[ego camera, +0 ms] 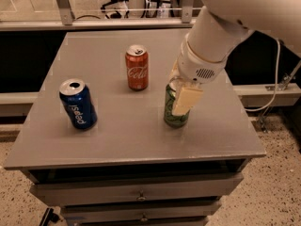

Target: Move green can near coke can

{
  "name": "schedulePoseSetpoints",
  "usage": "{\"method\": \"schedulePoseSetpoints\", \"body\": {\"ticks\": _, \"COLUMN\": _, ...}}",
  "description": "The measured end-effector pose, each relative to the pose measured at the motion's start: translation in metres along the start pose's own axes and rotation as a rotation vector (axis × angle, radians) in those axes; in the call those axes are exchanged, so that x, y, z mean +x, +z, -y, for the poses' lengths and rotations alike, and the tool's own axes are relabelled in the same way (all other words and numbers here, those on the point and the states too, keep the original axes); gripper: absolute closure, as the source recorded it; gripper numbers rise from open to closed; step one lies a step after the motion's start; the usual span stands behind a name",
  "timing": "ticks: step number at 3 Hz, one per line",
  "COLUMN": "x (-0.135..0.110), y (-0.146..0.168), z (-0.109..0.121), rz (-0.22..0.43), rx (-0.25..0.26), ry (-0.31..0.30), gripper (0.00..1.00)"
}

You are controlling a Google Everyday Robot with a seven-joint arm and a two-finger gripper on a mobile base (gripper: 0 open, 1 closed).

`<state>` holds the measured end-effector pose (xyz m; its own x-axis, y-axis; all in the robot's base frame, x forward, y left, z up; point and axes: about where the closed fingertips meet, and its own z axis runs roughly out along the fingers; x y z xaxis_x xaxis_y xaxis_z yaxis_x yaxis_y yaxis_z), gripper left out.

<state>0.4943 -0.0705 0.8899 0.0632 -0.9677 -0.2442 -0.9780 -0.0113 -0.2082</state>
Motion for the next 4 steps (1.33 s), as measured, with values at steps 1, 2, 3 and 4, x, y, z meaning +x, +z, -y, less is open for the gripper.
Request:
{"method": "schedulePoseSetpoints", "body": {"ticks": 1, "x": 0.003, "y": -0.004, "z": -0.002, "rz": -0.004, "rx": 0.003, "ry": -0.005, "gripper": 0.64}}
{"method": "schedulePoseSetpoints", "body": {"ticks": 2, "x": 0.001, "y": -0.024, "z": -0.002, "rz": -0.016, "rx": 0.022, "ry": -0.017, "gripper": 0.88}}
{"method": "schedulePoseSetpoints", "body": {"ticks": 3, "x": -0.007, "y": -0.049, "z": 0.003, "rz": -0.025, "rx": 0.053, "ry": -0.036, "gripper": 1.0}}
{"method": "schedulePoseSetpoints", "body": {"ticks": 4, "x": -0.016, "y": -0.066, "z": 0.015, "rz": -0.031, "rx": 0.067, "ry": -0.054, "gripper": 1.0}}
